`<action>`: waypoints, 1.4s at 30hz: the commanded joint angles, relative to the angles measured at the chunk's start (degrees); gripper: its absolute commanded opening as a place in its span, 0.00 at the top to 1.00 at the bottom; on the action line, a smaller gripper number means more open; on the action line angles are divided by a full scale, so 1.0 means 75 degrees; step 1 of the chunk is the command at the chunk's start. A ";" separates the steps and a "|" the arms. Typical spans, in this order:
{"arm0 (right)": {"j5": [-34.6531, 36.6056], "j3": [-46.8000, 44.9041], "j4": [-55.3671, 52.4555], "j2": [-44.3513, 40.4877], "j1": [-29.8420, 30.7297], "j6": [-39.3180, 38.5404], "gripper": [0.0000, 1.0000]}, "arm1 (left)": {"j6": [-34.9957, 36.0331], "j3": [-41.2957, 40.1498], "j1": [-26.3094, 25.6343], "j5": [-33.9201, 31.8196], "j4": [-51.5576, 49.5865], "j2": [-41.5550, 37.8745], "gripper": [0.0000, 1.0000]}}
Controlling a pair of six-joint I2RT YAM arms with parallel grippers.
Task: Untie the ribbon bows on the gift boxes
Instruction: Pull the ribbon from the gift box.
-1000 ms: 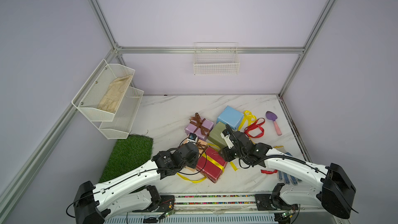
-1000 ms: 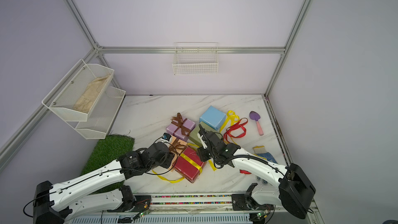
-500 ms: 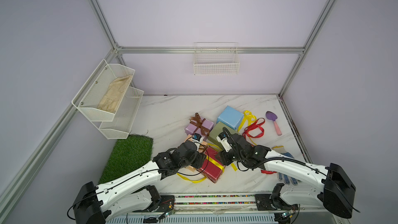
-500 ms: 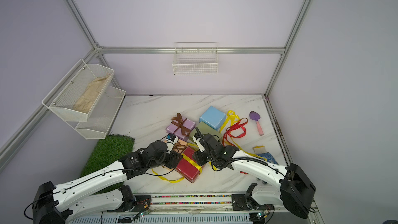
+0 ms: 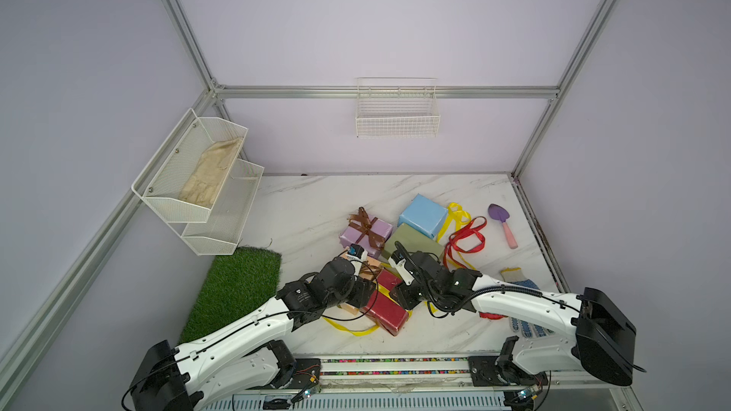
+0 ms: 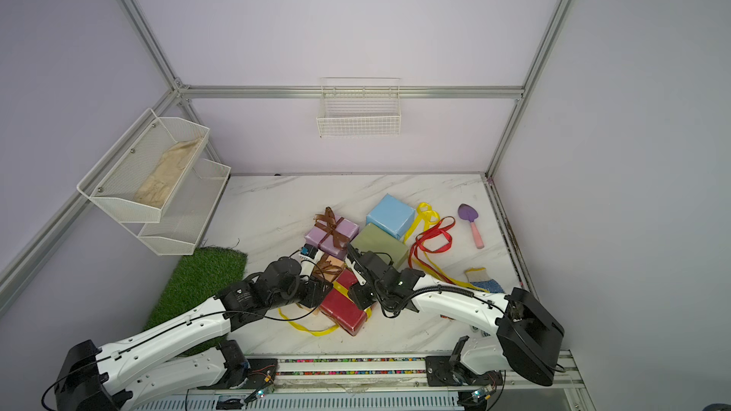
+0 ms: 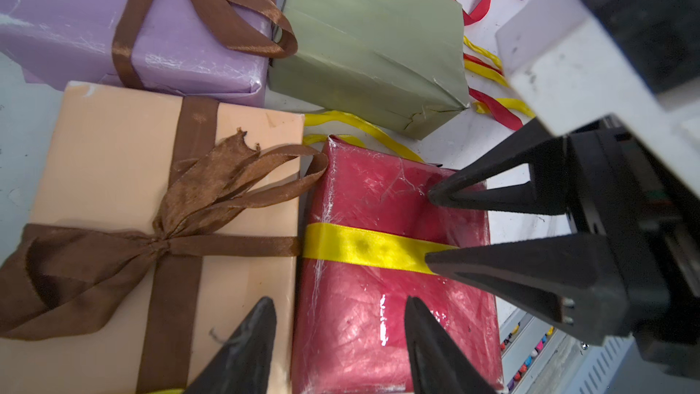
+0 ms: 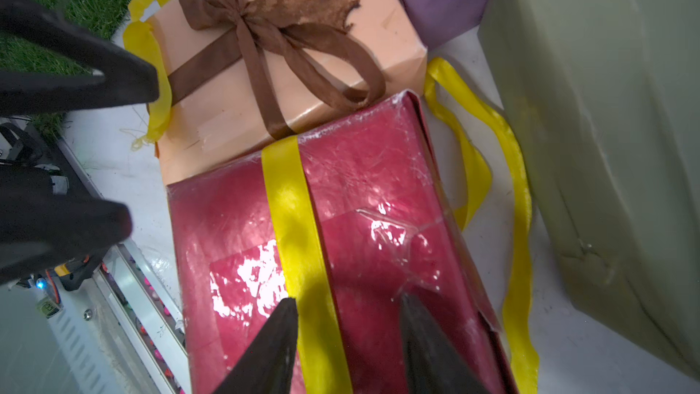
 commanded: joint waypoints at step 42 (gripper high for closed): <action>0.0631 0.0028 0.0128 0.0177 0.1004 -0.0070 0.99 | 0.0089 -0.0403 0.0530 0.0901 0.0352 -0.0128 0.48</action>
